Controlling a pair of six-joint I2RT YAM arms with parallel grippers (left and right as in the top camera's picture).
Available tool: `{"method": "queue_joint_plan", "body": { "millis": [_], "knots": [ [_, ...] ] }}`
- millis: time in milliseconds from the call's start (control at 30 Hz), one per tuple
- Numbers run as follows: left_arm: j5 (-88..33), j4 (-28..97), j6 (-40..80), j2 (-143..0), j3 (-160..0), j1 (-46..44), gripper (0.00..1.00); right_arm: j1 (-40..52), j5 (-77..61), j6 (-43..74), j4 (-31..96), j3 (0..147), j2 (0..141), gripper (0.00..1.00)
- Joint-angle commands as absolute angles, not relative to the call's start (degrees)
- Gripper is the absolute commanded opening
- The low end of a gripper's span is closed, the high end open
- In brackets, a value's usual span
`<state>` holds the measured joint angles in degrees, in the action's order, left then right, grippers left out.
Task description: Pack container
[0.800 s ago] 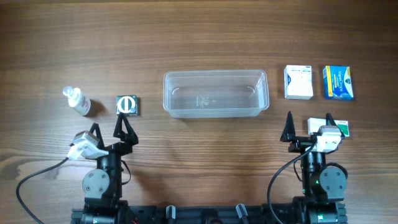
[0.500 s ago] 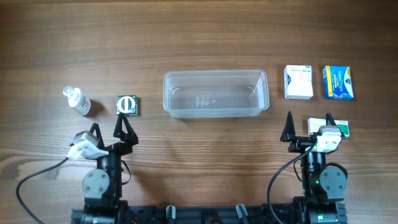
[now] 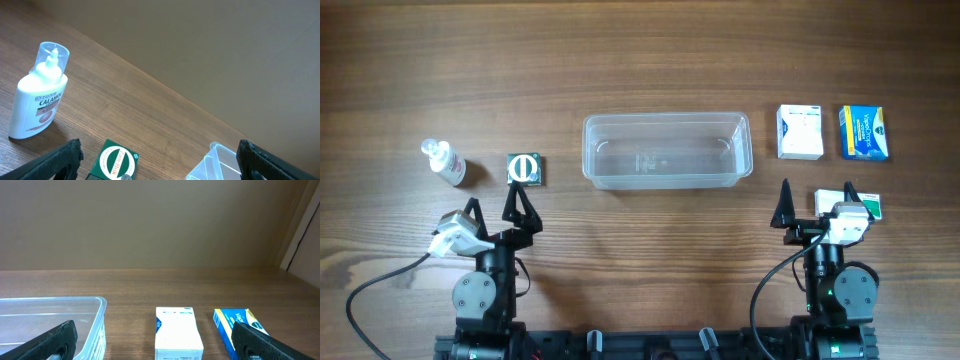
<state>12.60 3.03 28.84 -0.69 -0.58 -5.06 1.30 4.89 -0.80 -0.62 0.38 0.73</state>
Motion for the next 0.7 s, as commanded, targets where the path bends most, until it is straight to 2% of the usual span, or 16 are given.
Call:
{"method": "queue_joint_plan", "body": {
  "millis": [0, 333, 533, 667],
  "knots": [
    [13.0, 3.0, 28.6, -0.2, -0.3, -4.6, 1.00, 1.0, 3.9, -1.5, -0.8, 0.3, 0.8, 1.00],
    [13.0, 3.0, 28.6, -0.2, -0.3, -4.6, 1.00, 1.0, 3.5, -1.0, -2.5, 0.3, 0.8, 1.00],
    [13.0, 3.0, 28.6, -0.2, -0.3, -4.6, 1.00, 1.0, -0.2, -1.5, -21.5, 1.7, 0.8, 1.00],
    [13.0, 3.0, 28.6, -0.2, -0.3, -4.6, 1.00, 1.0, 0.2, -4.4, -20.6, 10.9, 7.7, 1.00]
  ]
}}
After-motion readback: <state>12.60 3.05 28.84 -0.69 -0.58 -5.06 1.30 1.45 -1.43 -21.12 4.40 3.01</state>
